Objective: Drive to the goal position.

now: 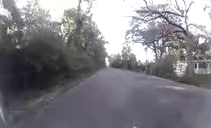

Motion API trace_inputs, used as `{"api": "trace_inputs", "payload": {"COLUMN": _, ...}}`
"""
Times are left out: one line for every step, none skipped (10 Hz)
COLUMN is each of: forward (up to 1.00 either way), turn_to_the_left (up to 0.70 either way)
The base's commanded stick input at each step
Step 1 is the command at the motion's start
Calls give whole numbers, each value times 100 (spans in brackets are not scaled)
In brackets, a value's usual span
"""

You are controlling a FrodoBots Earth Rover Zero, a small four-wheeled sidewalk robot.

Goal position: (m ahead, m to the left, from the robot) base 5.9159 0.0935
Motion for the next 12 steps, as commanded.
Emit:
{"api": "trace_inputs", "payload": {"forward": 70, "turn_to_the_left": 0}}
{"api": "trace_inputs", "payload": {"forward": 70, "turn_to_the_left": 0}}
{"api": "trace_inputs", "payload": {"forward": 70, "turn_to_the_left": 0}}
{"api": "trace_inputs", "payload": {"forward": 70, "turn_to_the_left": 0}}
{"api": "trace_inputs", "payload": {"forward": 70, "turn_to_the_left": 0}}
{"api": "trace_inputs", "payload": {"forward": 70, "turn_to_the_left": 0}}
{"api": "trace_inputs", "payload": {"forward": 70, "turn_to_the_left": 0}}
{"api": "trace_inputs", "payload": {"forward": 70, "turn_to_the_left": 0}}
{"api": "trace_inputs", "payload": {"forward": 70, "turn_to_the_left": 0}}
{"api": "trace_inputs", "payload": {"forward": 70, "turn_to_the_left": 0}}
{"api": "trace_inputs", "payload": {"forward": 70, "turn_to_the_left": 0}}
{"api": "trace_inputs", "payload": {"forward": 70, "turn_to_the_left": 0}}
